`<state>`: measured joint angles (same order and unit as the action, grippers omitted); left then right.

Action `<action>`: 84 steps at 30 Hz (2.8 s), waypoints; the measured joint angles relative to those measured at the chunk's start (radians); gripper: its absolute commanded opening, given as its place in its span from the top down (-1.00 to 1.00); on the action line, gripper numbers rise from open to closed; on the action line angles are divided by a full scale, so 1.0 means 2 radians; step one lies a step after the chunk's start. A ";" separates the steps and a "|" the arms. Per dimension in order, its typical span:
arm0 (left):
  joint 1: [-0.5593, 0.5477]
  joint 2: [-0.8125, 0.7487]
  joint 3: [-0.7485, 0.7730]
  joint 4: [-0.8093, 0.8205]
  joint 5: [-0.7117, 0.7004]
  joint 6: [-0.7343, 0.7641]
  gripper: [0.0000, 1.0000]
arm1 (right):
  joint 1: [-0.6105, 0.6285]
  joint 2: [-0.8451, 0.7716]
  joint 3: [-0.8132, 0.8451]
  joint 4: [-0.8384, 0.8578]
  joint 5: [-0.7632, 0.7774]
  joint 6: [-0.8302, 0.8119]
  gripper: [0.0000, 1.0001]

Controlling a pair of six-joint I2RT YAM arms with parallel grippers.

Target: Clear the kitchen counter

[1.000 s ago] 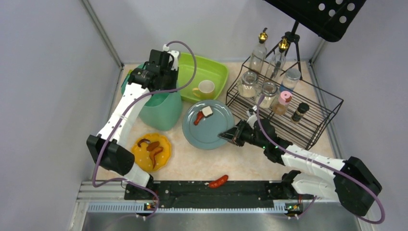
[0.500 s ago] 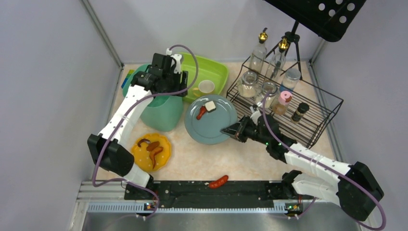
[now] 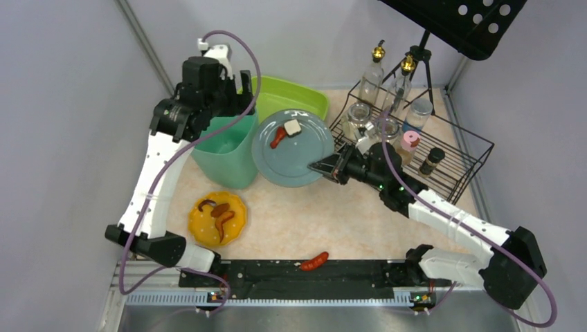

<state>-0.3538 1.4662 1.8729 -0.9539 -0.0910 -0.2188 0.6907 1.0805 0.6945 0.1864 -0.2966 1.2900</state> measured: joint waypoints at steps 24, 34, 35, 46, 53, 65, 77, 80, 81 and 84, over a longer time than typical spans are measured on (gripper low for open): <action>0.000 -0.167 -0.088 -0.062 -0.056 -0.048 -0.82 | -0.001 0.298 0.421 -0.130 -0.028 -0.047 1.00; 0.000 -0.233 -0.150 -0.062 -0.059 -0.063 -0.82 | 0.000 0.426 0.601 -0.226 -0.032 -0.134 1.00; 0.000 -0.235 -0.153 -0.062 -0.059 -0.064 -0.83 | 0.000 0.440 0.626 -0.244 -0.031 -0.147 1.00; 0.000 -0.248 -0.162 -0.063 -0.068 -0.064 -0.84 | 0.001 0.548 0.797 -0.340 -0.032 -0.243 1.00; 0.000 -0.250 -0.169 -0.066 -0.072 -0.064 -0.85 | 0.006 0.554 0.822 -0.355 -0.021 -0.308 1.00; 0.000 -0.250 -0.179 -0.066 -0.080 -0.063 -0.85 | 0.009 0.557 0.831 -0.318 -0.007 -0.339 1.00; 0.000 -0.250 -0.204 -0.065 -0.087 -0.063 -0.85 | -0.007 0.556 0.835 -0.258 0.031 -0.294 1.00; 0.000 -0.250 -0.204 -0.065 -0.088 -0.063 -0.85 | -0.030 0.549 0.824 -0.250 0.032 -0.276 1.00; 0.000 -0.250 -0.204 -0.065 -0.088 -0.063 -0.85 | -0.040 0.545 0.818 -0.249 0.033 -0.272 1.00; 0.000 -0.250 -0.205 -0.064 -0.089 -0.062 -0.85 | -0.070 0.538 0.808 -0.244 0.040 -0.261 1.00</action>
<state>-0.3538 0.9665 1.4628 -1.0813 -0.2699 -0.3420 0.5503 2.1574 2.3104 -0.3016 -0.2161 0.7677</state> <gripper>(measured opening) 0.925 0.054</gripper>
